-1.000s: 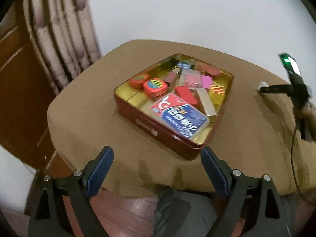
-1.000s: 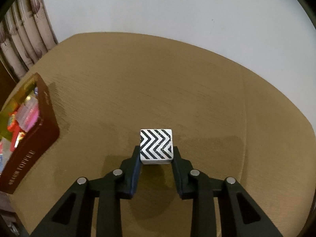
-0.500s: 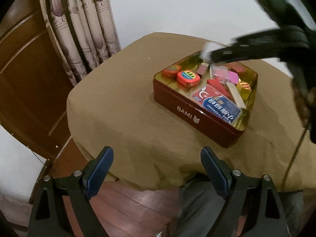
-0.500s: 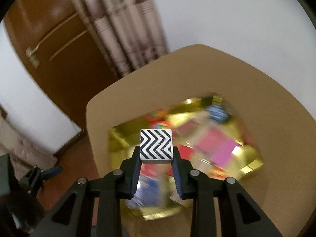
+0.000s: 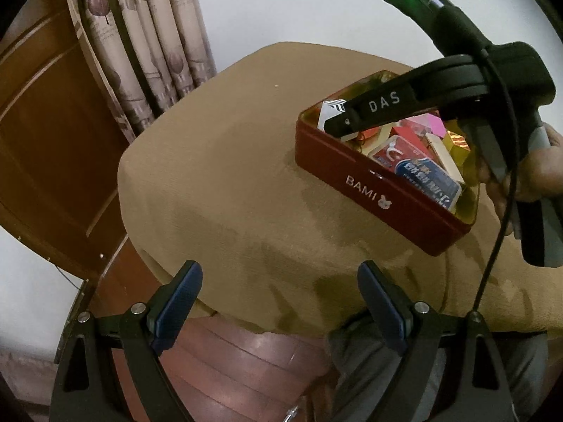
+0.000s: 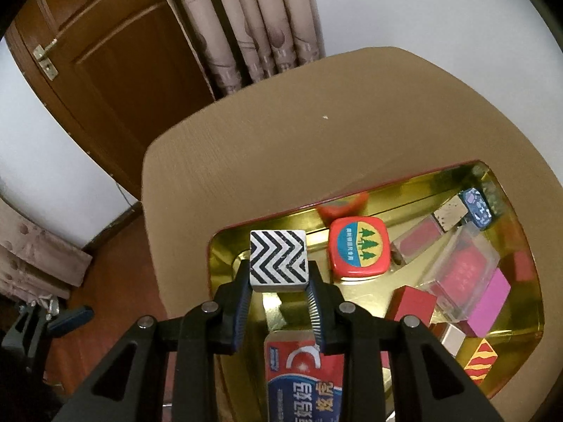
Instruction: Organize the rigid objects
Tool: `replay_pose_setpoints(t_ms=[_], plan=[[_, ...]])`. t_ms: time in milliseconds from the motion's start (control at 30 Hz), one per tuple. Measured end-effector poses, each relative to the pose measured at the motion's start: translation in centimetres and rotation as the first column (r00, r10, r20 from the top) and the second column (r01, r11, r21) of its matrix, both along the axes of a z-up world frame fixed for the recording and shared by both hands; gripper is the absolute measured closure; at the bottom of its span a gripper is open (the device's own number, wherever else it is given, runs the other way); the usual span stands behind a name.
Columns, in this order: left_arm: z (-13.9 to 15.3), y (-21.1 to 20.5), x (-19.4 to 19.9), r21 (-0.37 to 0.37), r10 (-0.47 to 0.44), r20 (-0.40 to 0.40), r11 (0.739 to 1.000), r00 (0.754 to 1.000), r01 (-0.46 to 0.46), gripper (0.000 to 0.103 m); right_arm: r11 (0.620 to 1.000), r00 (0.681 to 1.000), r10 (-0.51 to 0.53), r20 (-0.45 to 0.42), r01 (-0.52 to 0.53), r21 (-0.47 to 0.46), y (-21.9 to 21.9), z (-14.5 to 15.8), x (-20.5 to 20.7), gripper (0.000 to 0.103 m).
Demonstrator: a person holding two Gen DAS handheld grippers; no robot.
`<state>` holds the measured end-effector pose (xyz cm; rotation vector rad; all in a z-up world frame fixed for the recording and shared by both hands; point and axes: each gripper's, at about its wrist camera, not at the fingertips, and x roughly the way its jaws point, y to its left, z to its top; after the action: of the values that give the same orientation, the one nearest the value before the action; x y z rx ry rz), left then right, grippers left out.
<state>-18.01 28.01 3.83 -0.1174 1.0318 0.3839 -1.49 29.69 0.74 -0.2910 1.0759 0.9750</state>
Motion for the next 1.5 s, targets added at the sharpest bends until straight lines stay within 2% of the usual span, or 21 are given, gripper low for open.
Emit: replay_pose_setpoints(t_ms=[200, 300, 367, 400, 433, 500, 533, 600, 667, 733, 833, 1000, 1067, 1200, 1300, 1367, 1433, 1500], plan=[[0.0, 0.3, 0.0, 0.007, 0.01, -0.003, 1.0, 1.0, -0.01, 0.015, 0.998, 0.998, -0.049, -0.048, 0.051, 0.029, 0.5, -1.2, 1.2, 0.071], [0.0, 0.5, 0.0, 0.003, 0.014, -0.009, 1.0, 1.0, -0.014, 0.015, 0.99, 0.995, -0.086, -0.042, 0.09, 0.109, -1.6, 0.1, 1.1, 0.071], [0.0, 0.5, 0.0, 0.001, 0.018, -0.011, 1.0, 1.0, -0.018, 0.015, 0.963, 0.987, -0.159, 0.006, 0.154, 0.221, -3.4, 1.6, 0.6, 0.071], [0.1, 0.6, 0.0, -0.002, 0.019, -0.012, 1.0, 1.0, -0.019, 0.016, 0.938, 0.979, -0.203, 0.018, 0.189, 0.292, -4.4, 2.2, 0.3, 0.071], [0.1, 0.7, 0.0, -0.004, 0.021, -0.014, 1.0, 1.0, -0.021, 0.016, 0.884, 0.966, -0.259, 0.003, 0.236, 0.403, -5.9, 2.8, -0.2, 0.071], [0.0, 1.0, -0.2, -0.001, 0.028, -0.019, 1.0, 0.999, -0.028, 0.015, 0.803, 0.944, -0.328, -0.037, 0.3, 0.515, -7.6, 3.0, -1.1, 0.062], [0.0, 1.3, -0.3, -0.001, 0.032, -0.022, 0.999, 0.999, -0.032, 0.015, 0.746, 0.927, -0.369, -0.071, 0.341, 0.572, -8.5, 3.0, -1.7, 0.051], [-0.1, 2.0, -0.7, -0.008, 0.049, -0.025, 0.999, 0.998, -0.049, 0.016, 0.678, 0.908, -0.405, -0.109, 0.378, 0.631, -9.3, 2.8, -2.8, 0.044], [-0.2, 2.5, -1.1, -0.009, 0.062, -0.029, 0.998, 0.998, -0.062, 0.016, 0.65, 0.9, -0.423, -0.11, 0.386, 0.655, -9.3, 2.4, -3.7, 0.044], [-0.4, 3.0, -1.5, 0.003, 0.079, -0.038, 0.997, 0.996, -0.079, 0.016, 0.663, 0.903, -0.427, -0.055, 0.354, 0.659, -8.4, 1.6, -4.4, 0.044], [-0.4, 3.7, -2.0, 0.004, 0.093, -0.042, 0.996, 0.995, -0.093, 0.016, 0.729, 0.907, -0.42, -0.019, 0.35, 0.589, -7.3, 0.1, -4.2, 0.044], [-0.4, 3.6, -2.2, 0.005, 0.094, -0.048, 0.996, 0.994, -0.094, 0.016, 0.753, 0.889, -0.445, -0.107, 0.436, 0.493, -9.2, -1.3, -2.8, 0.044], [-0.4, 3.4, -2.2, 0.001, 0.082, -0.046, 0.997, 0.996, -0.083, 0.016, 0.769, 0.884, -0.46, -0.08, 0.442, 0.461, -10.6, -1.8, -2.5, 0.044], [0.0, 2.4, -2.0, 0.002, 0.034, -0.029, 0.999, 0.999, -0.034, 0.016, 0.78, 0.859, -0.511, -0.012, 0.47, 0.414, -15.1, -2.9, -1.4, 0.044], [0.8, 1.5, -1.5, 0.001, -0.012, 0.013, 1.0, 1.0, 0.012, 0.015, 0.742, 0.831, -0.553, -0.065, 0.527, 0.414, -19.4, -2.9, -0.3, 0.044], [2.4, 0.8, -1.1, -0.002, -0.03, 0.101, 1.0, 0.994, 0.03, 0.016, 0.705, 0.814, -0.579, -0.05, 0.531, 0.47, -21.9, -1.7, -1.3, 0.044], [3.5, 0.1, -0.1, 0.008, -0.061, 0.163, 0.998, 0.985, 0.06, 0.016, 0.671, 0.769, -0.639, 0.03, 0.537, 0.51, -23.7, -0.2, -3.5, 0.044], [4.3, -0.5, 1.1, 0.02, -0.096, 0.208, 0.995, 0.973, 0.094, 0.016, 0.659, 0.723, -0.68, 0.121, 0.53, 0.534, -24.5, 0.9, -5.5, 0.044]])
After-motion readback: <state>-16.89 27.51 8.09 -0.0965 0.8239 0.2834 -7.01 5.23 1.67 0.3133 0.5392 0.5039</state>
